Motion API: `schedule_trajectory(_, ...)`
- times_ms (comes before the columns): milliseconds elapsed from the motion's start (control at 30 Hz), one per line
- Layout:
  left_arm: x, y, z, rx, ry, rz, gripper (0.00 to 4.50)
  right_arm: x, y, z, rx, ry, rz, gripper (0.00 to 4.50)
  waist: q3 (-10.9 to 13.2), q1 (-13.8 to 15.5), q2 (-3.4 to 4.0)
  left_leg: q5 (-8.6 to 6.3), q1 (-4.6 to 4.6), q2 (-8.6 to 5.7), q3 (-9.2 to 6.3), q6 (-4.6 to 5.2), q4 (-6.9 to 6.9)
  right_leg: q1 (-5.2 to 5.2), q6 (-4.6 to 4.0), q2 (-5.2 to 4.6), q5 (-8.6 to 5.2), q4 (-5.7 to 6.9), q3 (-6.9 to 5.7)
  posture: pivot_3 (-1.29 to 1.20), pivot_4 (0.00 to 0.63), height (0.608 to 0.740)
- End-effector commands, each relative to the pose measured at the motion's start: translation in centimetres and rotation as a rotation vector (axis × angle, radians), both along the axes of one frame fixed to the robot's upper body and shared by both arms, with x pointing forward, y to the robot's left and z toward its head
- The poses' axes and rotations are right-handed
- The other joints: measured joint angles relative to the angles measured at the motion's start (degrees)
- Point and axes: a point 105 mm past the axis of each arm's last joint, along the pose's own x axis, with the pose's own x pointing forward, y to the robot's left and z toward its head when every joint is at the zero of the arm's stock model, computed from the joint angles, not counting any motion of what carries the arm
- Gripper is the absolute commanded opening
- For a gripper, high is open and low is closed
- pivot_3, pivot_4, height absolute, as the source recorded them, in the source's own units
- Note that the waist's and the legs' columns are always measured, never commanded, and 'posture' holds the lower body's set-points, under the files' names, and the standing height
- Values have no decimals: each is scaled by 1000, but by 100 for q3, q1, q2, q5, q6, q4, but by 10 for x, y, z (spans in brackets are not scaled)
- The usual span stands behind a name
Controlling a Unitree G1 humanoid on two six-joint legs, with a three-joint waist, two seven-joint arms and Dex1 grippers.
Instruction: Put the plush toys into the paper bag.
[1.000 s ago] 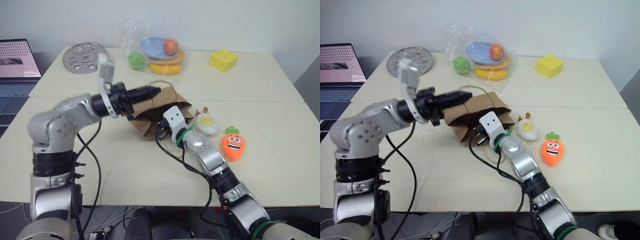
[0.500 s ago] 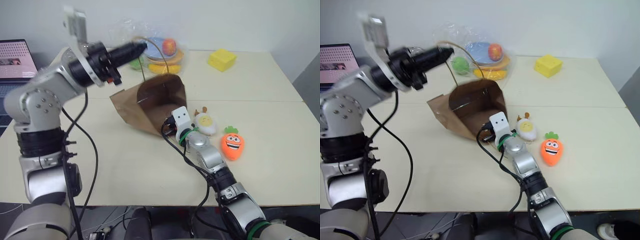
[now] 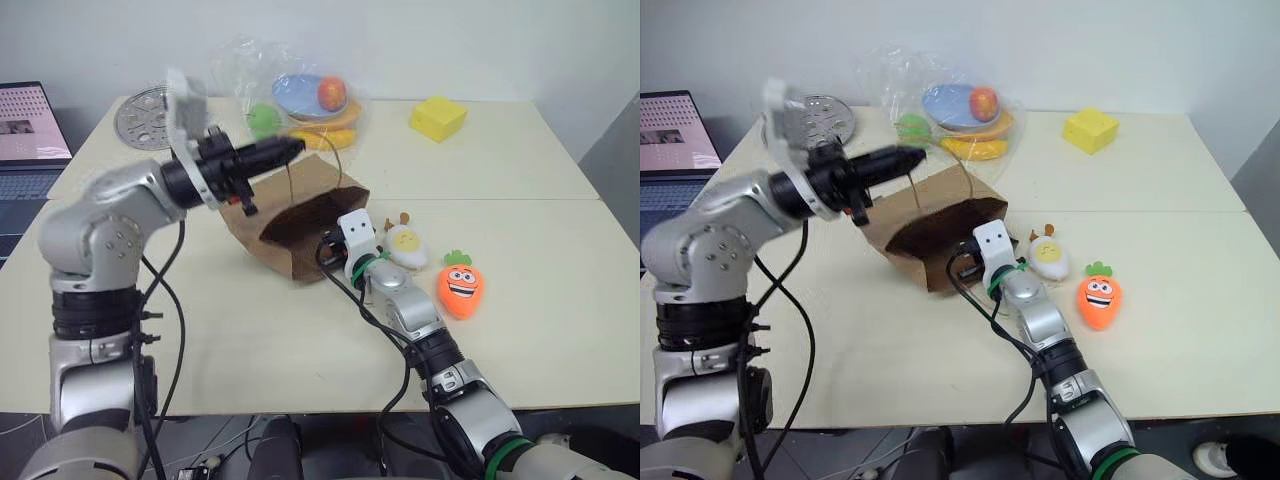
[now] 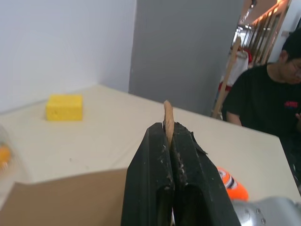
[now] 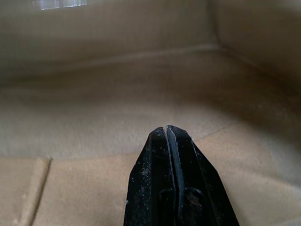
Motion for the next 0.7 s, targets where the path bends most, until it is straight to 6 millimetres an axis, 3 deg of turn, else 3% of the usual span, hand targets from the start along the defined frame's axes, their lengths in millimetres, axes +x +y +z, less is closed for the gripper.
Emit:
schedule_trajectory(33,-13,-5,14,27,-93,-41,0,-11,6,41,64,-121,90,45,0,3,0,0,-7,0,0,0,1,-5,0,0,0,0,0,0,150,740)
schedule_trajectory(233,-17,-9,0,89,-94,-68,0,-49,0,59,-41,-213,318,45,0,12,0,0,-11,-1,-2,0,-4,-6,0,-1,0,-6,-2,0,150,740)
schedule_trajectory(267,-17,-10,-1,89,-92,-70,0,-55,-3,62,-27,-203,347,204,0,12,0,0,-11,-1,-2,0,-3,-6,1,-1,0,-8,-2,0,150,740)
schedule_trajectory(333,-18,-12,-3,90,-87,-77,0,-65,-12,70,-14,-201,381,610,0,9,0,0,-12,-1,-1,0,-2,-6,1,0,-1,-8,-1,0,150,740)
schedule_trajectory(500,-21,-14,-15,113,-65,-91,0,-82,-49,91,-119,-256,415,2416,0,19,0,0,-15,-1,-1,0,1,-4,1,-1,-1,-14,0,0,150,740)
schedule_trajectory(567,-21,-10,-17,118,-55,-82,0,-85,-67,84,-285,-274,430,3146,0,21,0,0,-15,-1,-1,0,1,-3,2,-1,-1,-17,-1,0,150,740)
schedule_trajectory(633,-19,-2,-31,208,-58,-56,0,-81,-87,74,-426,-273,409,3817,0,24,0,0,-16,-2,2,0,1,-3,5,-2,-3,-25,1,0,150,740)
schedule_trajectory(700,-18,5,-43,284,-64,-34,0,-72,-100,69,-463,-266,349,3817,0,4,0,-1,-16,0,7,1,-2,-2,18,-2,-11,-40,5,0,150,740)
